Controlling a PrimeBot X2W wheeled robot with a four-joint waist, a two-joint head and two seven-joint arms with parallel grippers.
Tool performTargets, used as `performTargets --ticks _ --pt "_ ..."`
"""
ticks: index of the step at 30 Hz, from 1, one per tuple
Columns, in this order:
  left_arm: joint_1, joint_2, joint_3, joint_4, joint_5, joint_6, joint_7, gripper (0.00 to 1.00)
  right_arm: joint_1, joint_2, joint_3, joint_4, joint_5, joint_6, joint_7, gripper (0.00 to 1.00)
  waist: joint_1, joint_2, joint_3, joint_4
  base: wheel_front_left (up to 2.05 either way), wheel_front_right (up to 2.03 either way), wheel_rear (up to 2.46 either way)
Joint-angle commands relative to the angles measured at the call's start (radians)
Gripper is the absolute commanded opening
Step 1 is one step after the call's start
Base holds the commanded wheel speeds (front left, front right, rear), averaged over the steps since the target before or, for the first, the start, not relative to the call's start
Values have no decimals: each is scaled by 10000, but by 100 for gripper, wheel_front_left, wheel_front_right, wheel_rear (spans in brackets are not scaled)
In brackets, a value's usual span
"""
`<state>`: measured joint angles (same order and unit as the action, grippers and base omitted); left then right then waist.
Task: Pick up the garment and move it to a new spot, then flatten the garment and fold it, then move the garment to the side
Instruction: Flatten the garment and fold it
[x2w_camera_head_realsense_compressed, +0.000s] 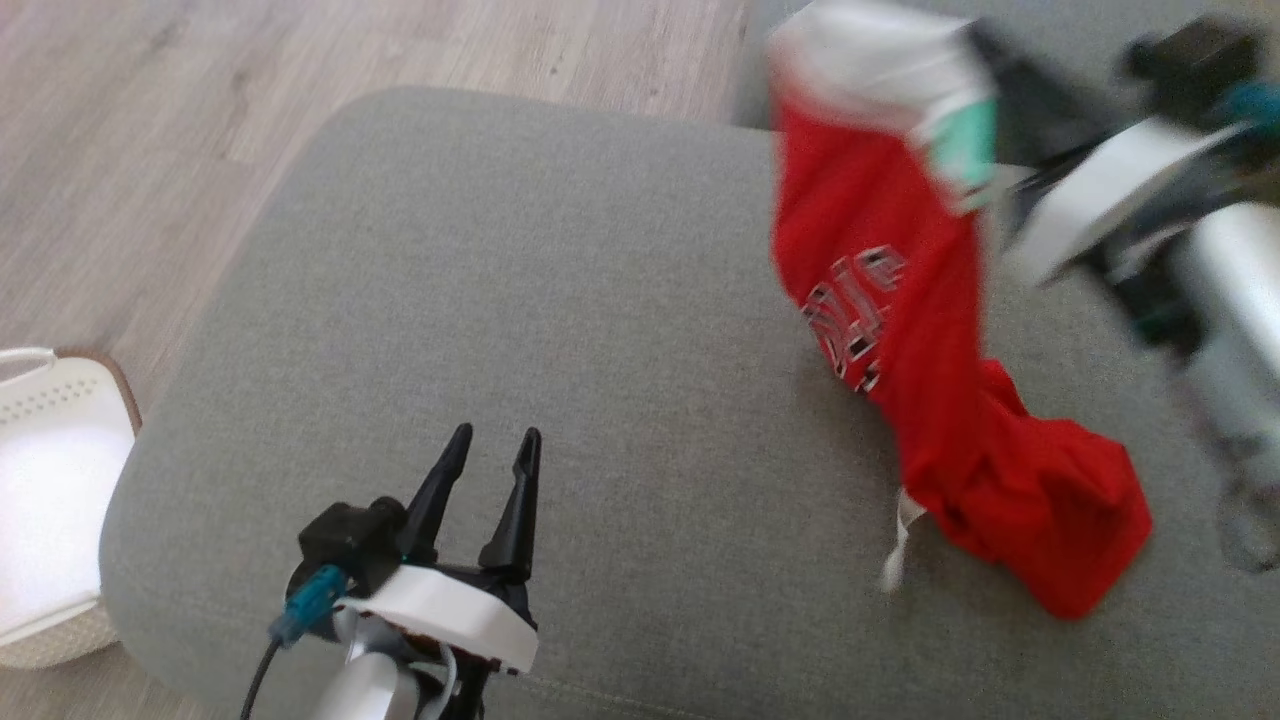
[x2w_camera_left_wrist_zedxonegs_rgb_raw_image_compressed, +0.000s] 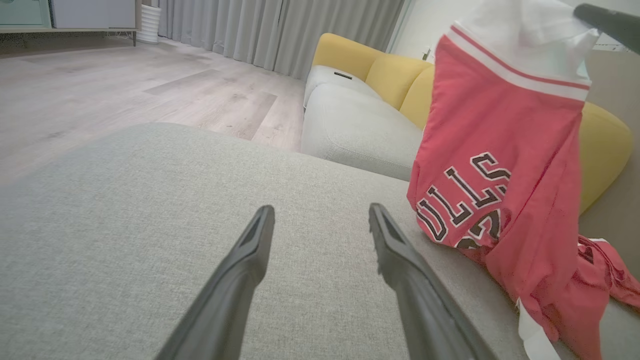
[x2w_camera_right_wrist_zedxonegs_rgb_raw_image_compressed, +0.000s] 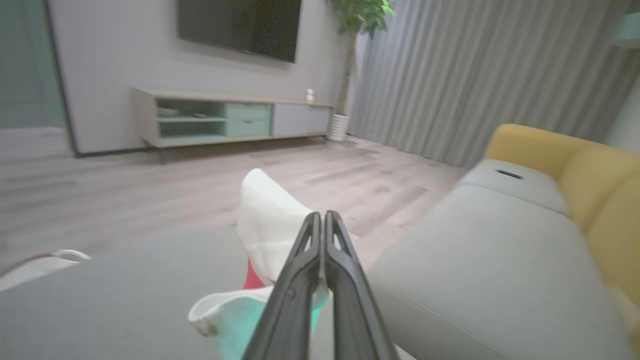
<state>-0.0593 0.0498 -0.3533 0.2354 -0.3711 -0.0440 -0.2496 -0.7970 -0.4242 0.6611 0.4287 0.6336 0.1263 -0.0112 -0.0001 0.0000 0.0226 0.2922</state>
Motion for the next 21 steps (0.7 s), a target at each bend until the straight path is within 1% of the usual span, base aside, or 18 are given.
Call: performTargets --ticks 1,4,6,8,9,10,12,15,19,20,21 --pt "-437 5 206 -406 -1 30 -122 100 -528 -549 -283 117 -371 44 206 0 1 0 214 102 0 0 0" --pt "-554 5 98 -406 -77 15 -122 100 -1045 -1434 -771 1086 -859 44 431 0 1 0 487 236 0 0 0" --pt "-624 5 72 -391 -120 18 -122 100 -1356 -1813 -1086 1881 -1237 44 438 0 1 0 668 312 0 0 0" --pt "-707 5 48 -376 -154 19 -122 100 -1639 -2021 -1434 2786 -1751 44 407 0 1 0 837 367 0 0 0" --pt "-751 5 36 -375 -170 16 -122 100 -1787 -2051 -1648 3210 -2064 44 262 59 1 0 910 389 0 0 0" --pt "-790 5 30 -375 -185 14 -122 100 -1914 -2018 -1910 3644 -2382 44 124 100 1 0 961 401 0 0 0" --pt "-852 5 34 -364 -203 14 -122 100 -2141 -1820 -2389 4350 -2973 44 -215 100 1 0 1034 398 0 0 0" --pt "-880 5 112 -333 -205 51 -122 100 -2299 -1144 -2869 4945 -3530 44 -784 100 1 0 1036 247 0 0 0" --pt "-854 5 216 -267 -153 53 -122 100 -2184 -165 -2939 5144 -3823 44 -1338 100 1 0 837 -127 0 0 0" --pt "-815 5 310 -283 -118 61 -122 100 -2049 339 -2915 4998 -3798 44 -1630 100 1 0 688 -384 0 0 0" --pt "-799 5 368 -307 -99 59 -122 100 -1963 570 -2891 4873 -3751 44 -1754 100 1 0 616 -517 0 0 0"
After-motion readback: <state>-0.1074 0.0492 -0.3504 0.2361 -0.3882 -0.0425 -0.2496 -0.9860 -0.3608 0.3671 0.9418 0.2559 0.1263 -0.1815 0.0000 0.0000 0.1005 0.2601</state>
